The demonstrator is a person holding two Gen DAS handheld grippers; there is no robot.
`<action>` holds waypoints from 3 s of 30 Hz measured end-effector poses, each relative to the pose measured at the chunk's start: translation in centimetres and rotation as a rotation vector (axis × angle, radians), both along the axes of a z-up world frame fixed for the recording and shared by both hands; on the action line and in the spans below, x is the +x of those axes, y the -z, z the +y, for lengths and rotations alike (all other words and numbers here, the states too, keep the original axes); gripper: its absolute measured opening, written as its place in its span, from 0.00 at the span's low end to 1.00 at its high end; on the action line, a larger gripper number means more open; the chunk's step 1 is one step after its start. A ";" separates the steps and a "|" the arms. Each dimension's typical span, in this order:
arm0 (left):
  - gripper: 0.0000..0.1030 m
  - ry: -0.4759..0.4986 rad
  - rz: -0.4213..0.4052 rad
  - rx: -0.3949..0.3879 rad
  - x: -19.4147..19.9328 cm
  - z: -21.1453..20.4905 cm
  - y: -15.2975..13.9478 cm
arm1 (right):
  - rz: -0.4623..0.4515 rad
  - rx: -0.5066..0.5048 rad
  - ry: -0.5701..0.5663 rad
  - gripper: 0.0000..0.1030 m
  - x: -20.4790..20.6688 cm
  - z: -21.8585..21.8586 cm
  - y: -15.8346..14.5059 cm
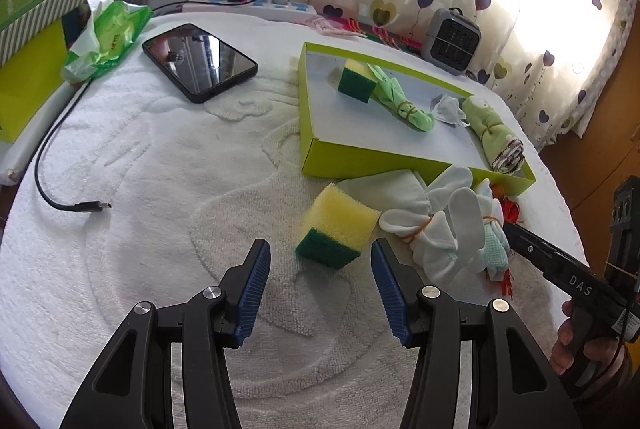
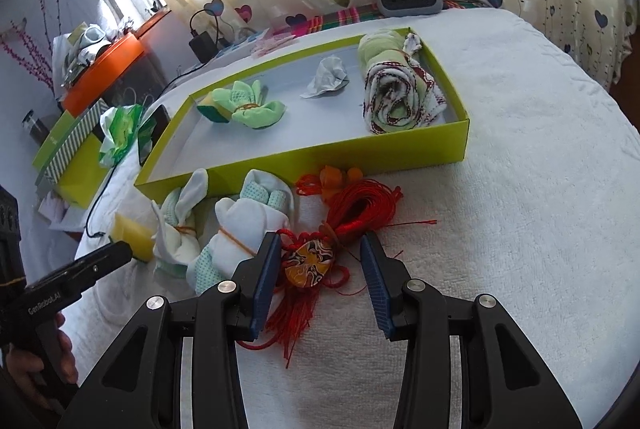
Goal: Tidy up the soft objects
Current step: 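Grasp the red tassel ornament with the right tool while the left tool grasps the yellow sponge, then carry the sponge with the left tool while the right tool carries the ornament into the box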
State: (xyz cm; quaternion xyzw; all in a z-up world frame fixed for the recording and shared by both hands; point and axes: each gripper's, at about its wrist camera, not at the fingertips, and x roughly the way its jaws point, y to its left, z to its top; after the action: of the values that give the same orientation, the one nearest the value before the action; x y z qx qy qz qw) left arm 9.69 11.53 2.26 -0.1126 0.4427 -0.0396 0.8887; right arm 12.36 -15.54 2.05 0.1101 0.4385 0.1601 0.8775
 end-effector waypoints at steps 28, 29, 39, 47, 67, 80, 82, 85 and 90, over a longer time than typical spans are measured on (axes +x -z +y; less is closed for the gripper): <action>0.50 0.008 0.016 0.022 1.7 -0.6 0.9 | -0.058 -0.127 0.031 0.25 -1.3 -1.8 -1.2; 0.50 0.007 0.016 0.025 1.7 -0.6 0.9 | -0.059 -0.126 0.036 0.25 -1.3 -2.0 -1.2; 0.50 -0.010 0.006 0.023 2.0 -0.4 1.0 | -0.074 -0.138 0.073 0.25 -1.6 -3.3 -1.6; 0.41 -0.010 -0.004 0.025 1.9 -0.5 0.9 | -0.072 -0.135 0.068 0.25 -1.6 -3.4 -1.5; 0.31 -0.001 -0.024 0.039 1.5 -0.8 0.3 | -0.082 -0.132 0.062 0.25 -1.8 -3.2 -1.6; 0.31 0.003 -0.066 0.068 0.8 -0.8 -1.7 | -0.139 -0.135 0.046 0.25 -2.1 -2.9 -3.2; 0.31 0.007 -0.074 0.071 0.7 -0.9 -2.1 | -0.152 -0.132 0.043 0.25 -2.2 -2.8 -3.6; 0.31 0.010 -0.092 0.076 0.6 -1.0 -2.8 | -0.172 -0.133 0.036 0.25 -2.2 -2.7 -4.2; 0.31 0.016 -0.118 0.087 0.6 -1.2 -3.8 | -0.208 -0.138 0.023 0.25 -2.1 -2.5 -5.3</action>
State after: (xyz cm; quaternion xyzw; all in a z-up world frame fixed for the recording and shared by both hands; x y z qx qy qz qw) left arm 10.30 10.30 6.03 -0.0677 0.3918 -0.0341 0.9169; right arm 10.29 -18.03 7.38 0.0372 0.3538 0.1300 0.9255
